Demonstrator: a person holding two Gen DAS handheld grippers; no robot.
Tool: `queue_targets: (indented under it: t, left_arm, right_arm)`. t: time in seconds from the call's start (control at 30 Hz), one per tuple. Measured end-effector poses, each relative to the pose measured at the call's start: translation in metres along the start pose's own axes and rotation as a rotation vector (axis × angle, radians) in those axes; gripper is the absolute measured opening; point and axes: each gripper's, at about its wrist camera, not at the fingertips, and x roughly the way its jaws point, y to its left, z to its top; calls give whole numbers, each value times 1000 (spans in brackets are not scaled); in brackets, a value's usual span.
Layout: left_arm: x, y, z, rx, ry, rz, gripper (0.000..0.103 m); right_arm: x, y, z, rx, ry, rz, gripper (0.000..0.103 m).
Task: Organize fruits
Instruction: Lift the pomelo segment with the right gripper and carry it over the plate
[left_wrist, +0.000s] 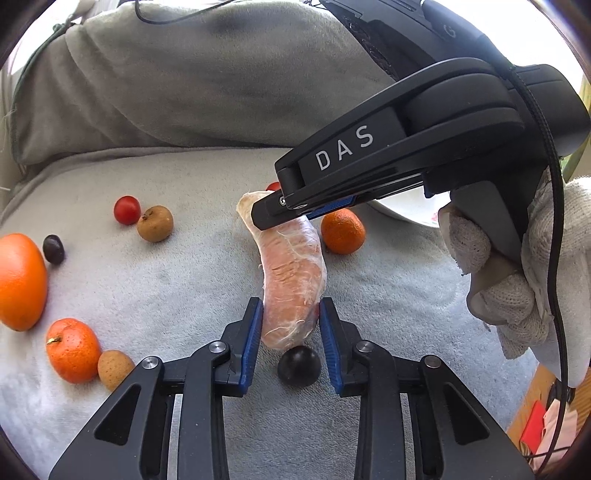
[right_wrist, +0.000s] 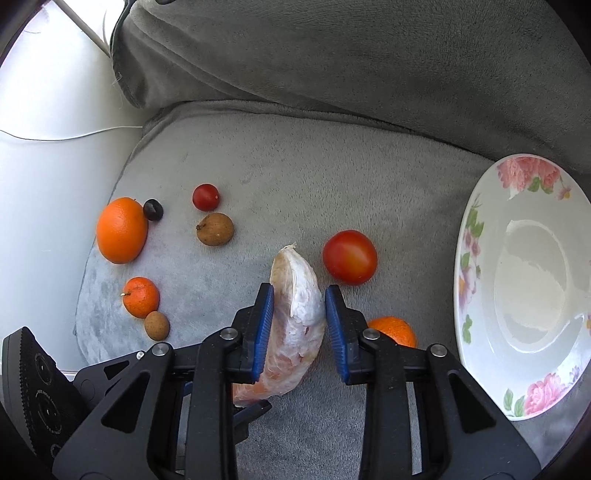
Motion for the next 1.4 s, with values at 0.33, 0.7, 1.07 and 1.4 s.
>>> queue_targets:
  t: [0.33, 0.7, 1.07, 1.4]
  left_arm:
    - [-9, -12, -3, 37, -41, -15, 29]
    - [-6, -39, 10, 103, -54, -48, 29]
    - [11, -44, 30, 132, -35, -62, 29]
    - [38, -65, 30, 142, -15, -58, 29]
  right_arm:
    - [-36, -15, -3, -1, -68, -7, 29]
    - [-70, -56, -2, 52, -126, -31, 29]
    - [-77, -103, 13, 111, -148, -42, 29]
    - [-73, -132, 30, 139, -152, -53, 29]
